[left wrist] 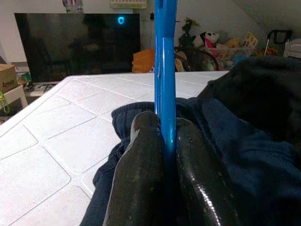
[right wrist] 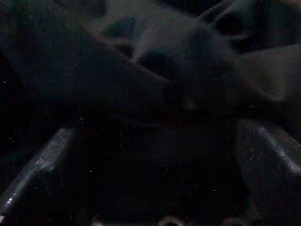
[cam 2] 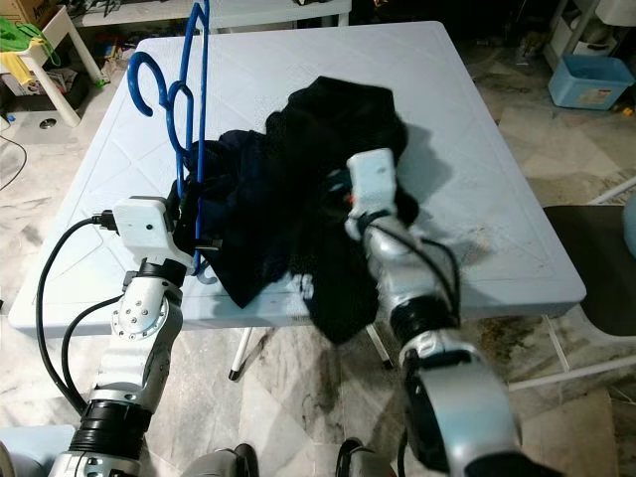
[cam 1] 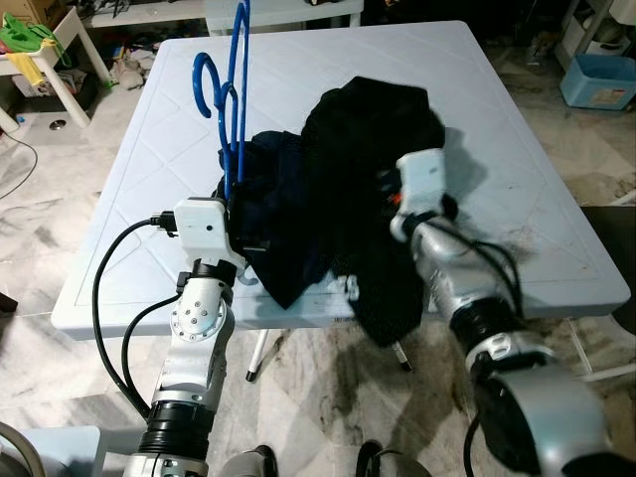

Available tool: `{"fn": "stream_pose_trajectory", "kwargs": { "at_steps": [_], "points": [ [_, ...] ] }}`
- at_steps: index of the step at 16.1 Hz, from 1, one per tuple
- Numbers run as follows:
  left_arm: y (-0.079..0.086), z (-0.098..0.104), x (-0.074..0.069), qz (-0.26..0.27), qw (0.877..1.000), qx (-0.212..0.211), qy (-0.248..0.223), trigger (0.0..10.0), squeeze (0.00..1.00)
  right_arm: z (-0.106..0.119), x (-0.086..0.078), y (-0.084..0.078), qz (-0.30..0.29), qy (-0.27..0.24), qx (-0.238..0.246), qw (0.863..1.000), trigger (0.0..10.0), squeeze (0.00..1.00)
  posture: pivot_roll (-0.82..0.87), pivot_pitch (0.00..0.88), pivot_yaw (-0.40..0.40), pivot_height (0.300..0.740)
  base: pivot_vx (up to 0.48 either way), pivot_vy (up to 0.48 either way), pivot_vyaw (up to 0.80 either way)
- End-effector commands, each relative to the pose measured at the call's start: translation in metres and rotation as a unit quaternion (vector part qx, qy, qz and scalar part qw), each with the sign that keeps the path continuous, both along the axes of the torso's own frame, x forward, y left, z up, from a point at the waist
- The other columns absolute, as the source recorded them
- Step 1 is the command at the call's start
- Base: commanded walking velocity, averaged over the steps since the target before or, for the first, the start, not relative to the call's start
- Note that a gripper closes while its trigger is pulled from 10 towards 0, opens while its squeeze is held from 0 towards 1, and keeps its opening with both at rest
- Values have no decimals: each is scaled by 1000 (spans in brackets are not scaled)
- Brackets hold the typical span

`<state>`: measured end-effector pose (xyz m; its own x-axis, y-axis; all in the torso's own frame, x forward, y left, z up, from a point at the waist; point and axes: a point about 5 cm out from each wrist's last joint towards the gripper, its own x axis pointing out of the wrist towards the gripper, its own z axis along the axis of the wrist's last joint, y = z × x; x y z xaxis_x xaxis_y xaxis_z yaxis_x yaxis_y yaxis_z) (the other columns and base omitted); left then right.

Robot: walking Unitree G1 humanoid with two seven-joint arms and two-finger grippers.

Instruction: Hang hanger

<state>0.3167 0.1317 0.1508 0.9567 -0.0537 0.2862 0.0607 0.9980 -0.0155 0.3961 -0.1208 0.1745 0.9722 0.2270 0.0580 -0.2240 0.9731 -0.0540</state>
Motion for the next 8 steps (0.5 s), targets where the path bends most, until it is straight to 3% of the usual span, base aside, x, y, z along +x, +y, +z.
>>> {"fn": "stream_pose_trajectory", "kwargs": {
  "at_steps": [1,5,8],
  "points": [
    [5,-41,-8,9,995,1,97,10000,0,8,2,-3,-9,-21,20,1000,10000,706,79,200,-1,740,0,0,0],
    [4,-43,-7,14,994,2,105,10000,0,8,-8,-19,21,-60,3,998,10000,694,71,201,-3,740,0,0,0],
    [4,-44,-5,-12,994,39,105,10000,0,7,-22,-56,11,-88,-49,995,10000,698,47,196,7,740,0,0,0]
  ]
}}
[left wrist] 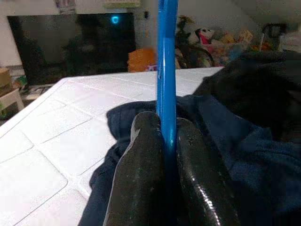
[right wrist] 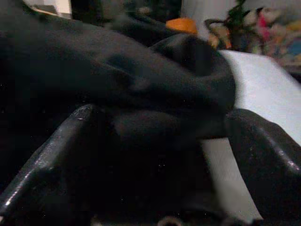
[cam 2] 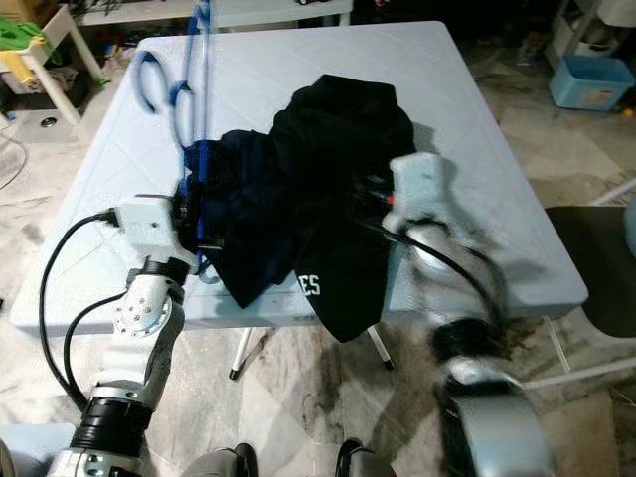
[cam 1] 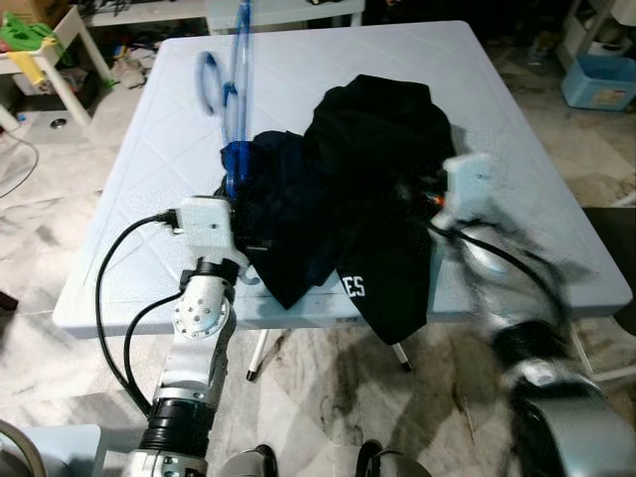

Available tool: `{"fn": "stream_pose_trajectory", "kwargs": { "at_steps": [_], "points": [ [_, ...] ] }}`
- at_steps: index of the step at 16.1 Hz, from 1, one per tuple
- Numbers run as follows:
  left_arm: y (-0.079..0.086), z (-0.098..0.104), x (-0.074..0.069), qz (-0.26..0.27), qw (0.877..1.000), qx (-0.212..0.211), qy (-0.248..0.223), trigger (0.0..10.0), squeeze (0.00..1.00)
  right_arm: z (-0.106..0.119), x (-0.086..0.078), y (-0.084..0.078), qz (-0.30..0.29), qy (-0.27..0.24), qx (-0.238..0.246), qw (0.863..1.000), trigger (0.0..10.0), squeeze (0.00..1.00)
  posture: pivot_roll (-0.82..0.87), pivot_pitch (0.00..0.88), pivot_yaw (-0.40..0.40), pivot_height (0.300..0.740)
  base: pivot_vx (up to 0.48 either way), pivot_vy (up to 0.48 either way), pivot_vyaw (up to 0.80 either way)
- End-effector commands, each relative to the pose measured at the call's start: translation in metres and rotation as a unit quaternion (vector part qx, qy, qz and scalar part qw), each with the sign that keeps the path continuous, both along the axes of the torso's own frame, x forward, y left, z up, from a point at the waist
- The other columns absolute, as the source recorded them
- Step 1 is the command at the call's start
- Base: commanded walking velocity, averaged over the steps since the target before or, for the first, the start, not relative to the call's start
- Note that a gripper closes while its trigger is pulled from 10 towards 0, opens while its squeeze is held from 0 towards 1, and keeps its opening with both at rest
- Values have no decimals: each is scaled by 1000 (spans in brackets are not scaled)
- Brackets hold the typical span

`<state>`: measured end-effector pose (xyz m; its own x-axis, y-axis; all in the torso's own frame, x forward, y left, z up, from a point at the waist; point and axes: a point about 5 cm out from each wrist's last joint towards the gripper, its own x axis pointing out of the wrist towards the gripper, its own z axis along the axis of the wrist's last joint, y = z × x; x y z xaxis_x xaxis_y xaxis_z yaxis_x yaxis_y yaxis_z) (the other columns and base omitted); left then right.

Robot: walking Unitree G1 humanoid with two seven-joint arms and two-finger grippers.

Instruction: Hang hanger

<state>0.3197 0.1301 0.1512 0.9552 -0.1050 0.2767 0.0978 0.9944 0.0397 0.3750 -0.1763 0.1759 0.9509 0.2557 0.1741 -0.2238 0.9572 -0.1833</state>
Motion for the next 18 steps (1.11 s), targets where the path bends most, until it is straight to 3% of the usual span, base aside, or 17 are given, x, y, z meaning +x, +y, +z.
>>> {"fn": "stream_pose_trajectory", "kwargs": {
  "at_steps": [1,2,5,7,9,14,18],
  "points": [
    [9,-43,-7,-13,994,18,106,10000,0,8,-5,-11,-5,-28,-16,999,10000,655,40,188,13,740,0,0,0],
    [10,-42,-7,-29,993,20,109,10000,0,9,-8,-16,-12,-34,-29,999,10000,0,35,185,17,740,0,0,0],
    [14,-40,-9,-32,993,66,97,10000,0,1,-18,-13,-4,-35,-46,998,10000,0,30,167,19,740,0,0,0],
    [22,-28,-8,8,993,99,66,10000,0,3,-24,-4,5,-52,-44,998,10000,0,32,154,17,740,0,0,0],
    [20,-18,-10,19,995,90,44,10000,0,2,-28,-5,-24,-60,-25,998,10000,0,31,151,15,740,0,0,0],
    [26,-11,-15,57,994,80,44,10000,0,-7,-40,-8,-64,-51,6,997,10000,0,25,159,18,740,0,0,0],
    [21,-16,-14,48,994,77,59,10000,0,-13,-42,20,-26,-43,-5,999,10000,0,20,166,20,740,0,0,0]
  ]
}}
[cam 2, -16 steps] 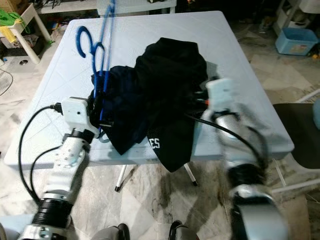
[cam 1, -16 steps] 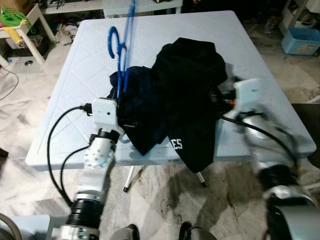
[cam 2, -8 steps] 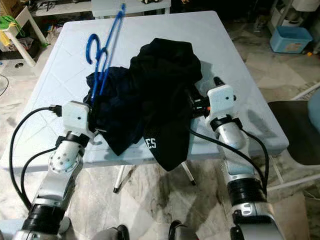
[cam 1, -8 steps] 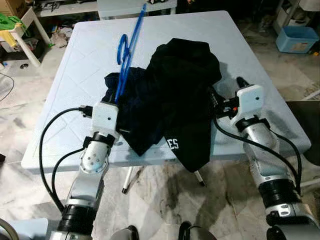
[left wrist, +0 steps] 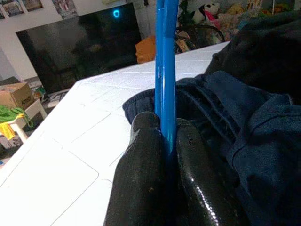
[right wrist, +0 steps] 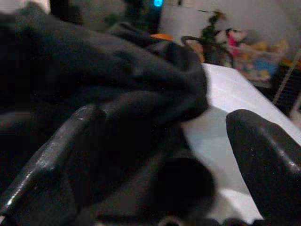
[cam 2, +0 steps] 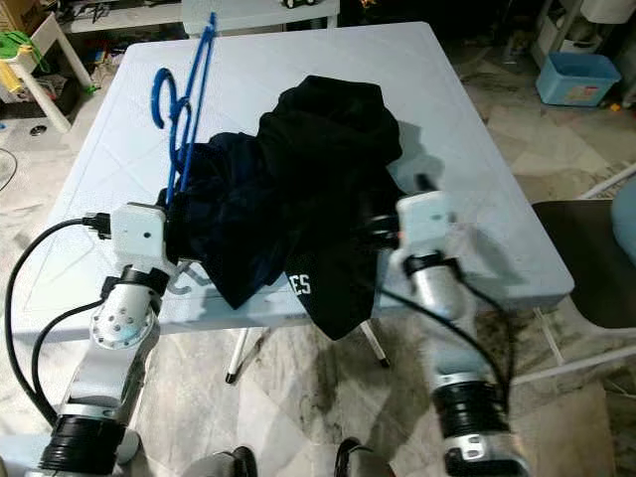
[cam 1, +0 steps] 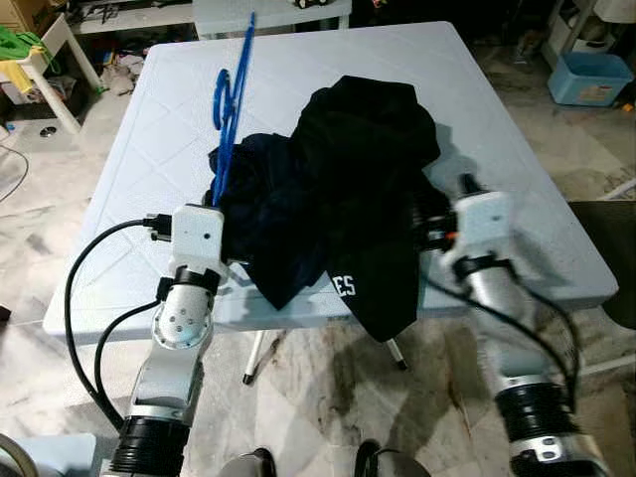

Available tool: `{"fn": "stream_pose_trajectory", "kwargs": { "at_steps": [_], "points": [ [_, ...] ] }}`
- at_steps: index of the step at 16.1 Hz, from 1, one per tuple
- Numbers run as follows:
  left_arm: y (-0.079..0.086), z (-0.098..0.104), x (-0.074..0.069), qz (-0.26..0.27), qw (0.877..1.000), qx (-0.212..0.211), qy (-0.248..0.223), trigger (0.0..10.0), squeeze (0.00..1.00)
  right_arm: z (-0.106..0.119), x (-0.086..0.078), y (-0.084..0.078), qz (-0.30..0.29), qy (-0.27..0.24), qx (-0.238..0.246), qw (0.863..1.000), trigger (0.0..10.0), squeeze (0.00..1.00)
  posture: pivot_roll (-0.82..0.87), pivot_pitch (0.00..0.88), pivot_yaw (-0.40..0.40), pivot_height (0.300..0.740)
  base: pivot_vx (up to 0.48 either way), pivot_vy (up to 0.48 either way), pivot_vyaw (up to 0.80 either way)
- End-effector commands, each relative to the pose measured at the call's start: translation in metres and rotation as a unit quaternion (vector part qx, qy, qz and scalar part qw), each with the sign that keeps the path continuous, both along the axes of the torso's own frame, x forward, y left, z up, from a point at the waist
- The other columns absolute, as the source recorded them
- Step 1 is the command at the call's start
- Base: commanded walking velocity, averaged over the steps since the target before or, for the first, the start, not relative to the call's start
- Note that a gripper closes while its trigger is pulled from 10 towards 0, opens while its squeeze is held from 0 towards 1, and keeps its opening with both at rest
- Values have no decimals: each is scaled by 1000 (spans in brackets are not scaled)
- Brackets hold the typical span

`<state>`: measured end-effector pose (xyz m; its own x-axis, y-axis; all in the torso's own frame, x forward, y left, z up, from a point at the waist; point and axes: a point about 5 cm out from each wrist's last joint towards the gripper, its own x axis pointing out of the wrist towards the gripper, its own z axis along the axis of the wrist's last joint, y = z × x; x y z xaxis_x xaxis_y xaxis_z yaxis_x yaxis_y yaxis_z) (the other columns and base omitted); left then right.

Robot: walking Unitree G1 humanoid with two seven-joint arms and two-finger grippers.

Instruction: Hang hanger

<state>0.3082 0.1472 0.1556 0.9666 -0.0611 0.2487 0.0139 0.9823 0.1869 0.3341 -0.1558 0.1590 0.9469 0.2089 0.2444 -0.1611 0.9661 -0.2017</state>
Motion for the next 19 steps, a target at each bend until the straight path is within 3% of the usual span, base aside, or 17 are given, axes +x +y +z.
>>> {"fn": "stream_pose_trajectory", "kwargs": {
  "at_steps": [1,11,19],
  "points": [
    [3,-20,-1,10,999,1,51,10000,0,4,-1,1,0,-5,-2,1000,10000,0,17,167,21,740,0,0,0],
    [-7,-20,1,6,998,-16,55,10000,0,2,-2,4,-6,6,14,1000,10000,0,12,180,28,740,0,0,0],
    [-7,-20,2,3,998,-15,57,10000,0,-1,-1,5,-9,12,17,1000,10000,0,15,177,35,740,-274,0,0]
  ]
}}
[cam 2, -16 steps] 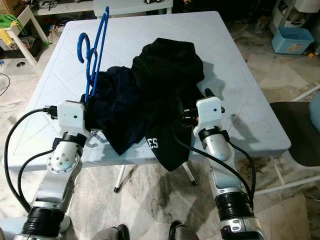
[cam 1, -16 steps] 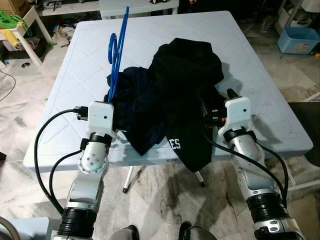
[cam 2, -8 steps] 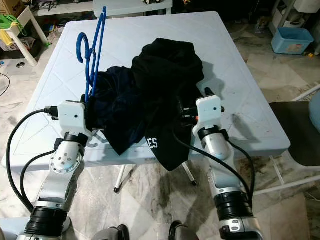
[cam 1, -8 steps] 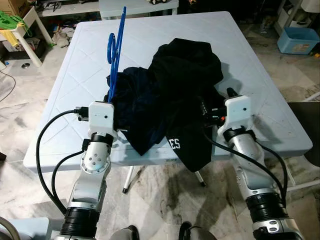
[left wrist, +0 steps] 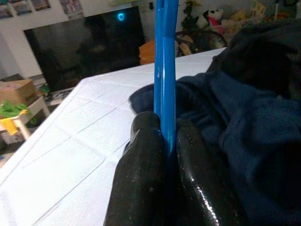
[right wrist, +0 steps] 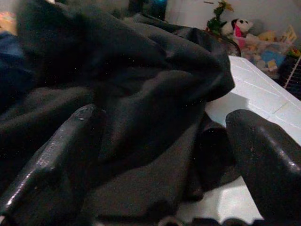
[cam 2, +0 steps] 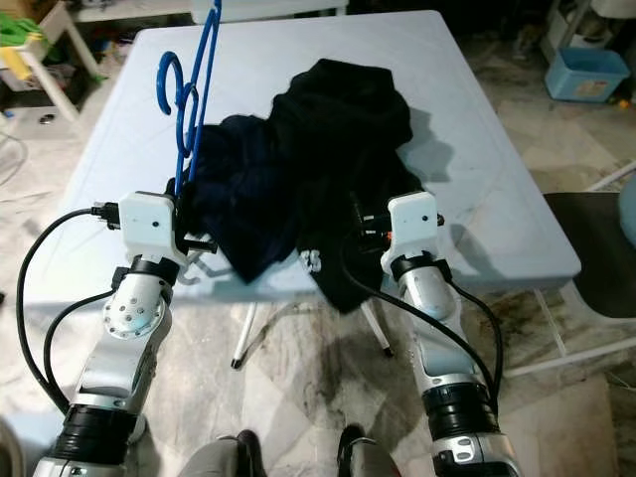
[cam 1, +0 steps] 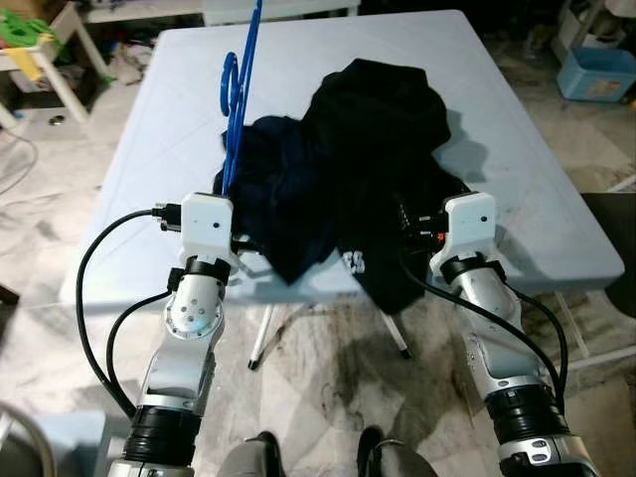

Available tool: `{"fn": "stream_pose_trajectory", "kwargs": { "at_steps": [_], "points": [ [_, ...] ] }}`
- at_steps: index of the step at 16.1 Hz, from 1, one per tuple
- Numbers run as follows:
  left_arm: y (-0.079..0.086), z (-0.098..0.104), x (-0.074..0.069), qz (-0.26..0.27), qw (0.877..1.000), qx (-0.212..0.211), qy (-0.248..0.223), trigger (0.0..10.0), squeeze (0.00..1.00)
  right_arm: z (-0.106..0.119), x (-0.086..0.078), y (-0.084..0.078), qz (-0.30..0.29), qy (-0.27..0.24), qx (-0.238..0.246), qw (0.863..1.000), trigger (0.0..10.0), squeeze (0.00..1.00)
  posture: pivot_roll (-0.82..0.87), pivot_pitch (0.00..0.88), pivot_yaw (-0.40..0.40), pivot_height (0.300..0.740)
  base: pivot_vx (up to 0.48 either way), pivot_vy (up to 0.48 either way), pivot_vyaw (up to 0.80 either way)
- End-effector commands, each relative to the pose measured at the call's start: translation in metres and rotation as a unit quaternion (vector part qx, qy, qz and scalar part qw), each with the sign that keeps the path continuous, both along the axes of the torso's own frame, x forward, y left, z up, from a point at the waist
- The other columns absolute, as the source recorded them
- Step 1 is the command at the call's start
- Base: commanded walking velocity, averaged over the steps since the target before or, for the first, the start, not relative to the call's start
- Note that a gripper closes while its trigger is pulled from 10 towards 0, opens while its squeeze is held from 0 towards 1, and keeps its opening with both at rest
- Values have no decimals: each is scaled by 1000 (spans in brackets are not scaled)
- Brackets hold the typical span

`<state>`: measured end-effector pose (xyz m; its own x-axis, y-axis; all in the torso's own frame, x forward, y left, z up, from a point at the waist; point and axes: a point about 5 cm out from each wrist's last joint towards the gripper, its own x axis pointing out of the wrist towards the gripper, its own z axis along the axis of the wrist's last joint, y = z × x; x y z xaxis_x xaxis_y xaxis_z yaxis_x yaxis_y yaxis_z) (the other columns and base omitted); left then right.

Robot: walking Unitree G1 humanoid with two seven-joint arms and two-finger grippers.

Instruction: Hang hanger

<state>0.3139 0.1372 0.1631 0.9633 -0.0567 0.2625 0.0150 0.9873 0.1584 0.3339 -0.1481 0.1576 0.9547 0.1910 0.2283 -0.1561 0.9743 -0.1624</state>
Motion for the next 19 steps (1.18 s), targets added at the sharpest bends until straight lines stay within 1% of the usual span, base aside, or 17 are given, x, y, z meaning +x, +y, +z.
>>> {"fn": "stream_pose_trajectory", "kwargs": {
  "at_steps": [1,7,10,13,15,17,18,19],
  "points": [
    [2,-28,-4,3,998,-1,63,10000,0,1,-1,-3,-5,-1,-1,1000,10000,0,14,175,34,740,-274,0,0],
    [0,-33,-3,1,998,1,71,10000,0,-2,0,-6,-20,4,-11,1000,10000,0,9,178,30,740,-271,0,0],
    [0,-33,-3,0,997,1,73,10000,0,-4,0,-9,-23,11,-7,1000,10000,0,9,182,30,740,-275,0,0],
    [-1,-34,-2,-1,997,1,73,10000,0,-9,1,-5,-10,31,-12,999,10000,0,5,184,31,740,-274,0,0],
    [-3,-35,-3,-3,997,0,74,10000,0,-9,0,-1,2,31,-11,999,10000,0,3,185,28,740,-276,0,0],
    [-4,-36,-3,-3,997,0,75,10000,0,-8,0,2,4,23,-24,999,10000,0,0,188,26,740,-253,0,0],
    [-4,-36,-3,-4,997,0,75,10000,0,-9,-1,4,15,26,-20,999,10000,0,0,189,26,740,-251,0,0],
    [-5,-36,-3,-5,997,0,75,10000,0,-10,0,4,26,43,6,999,10000,0,1,190,26,740,-251,0,0]
  ]
}}
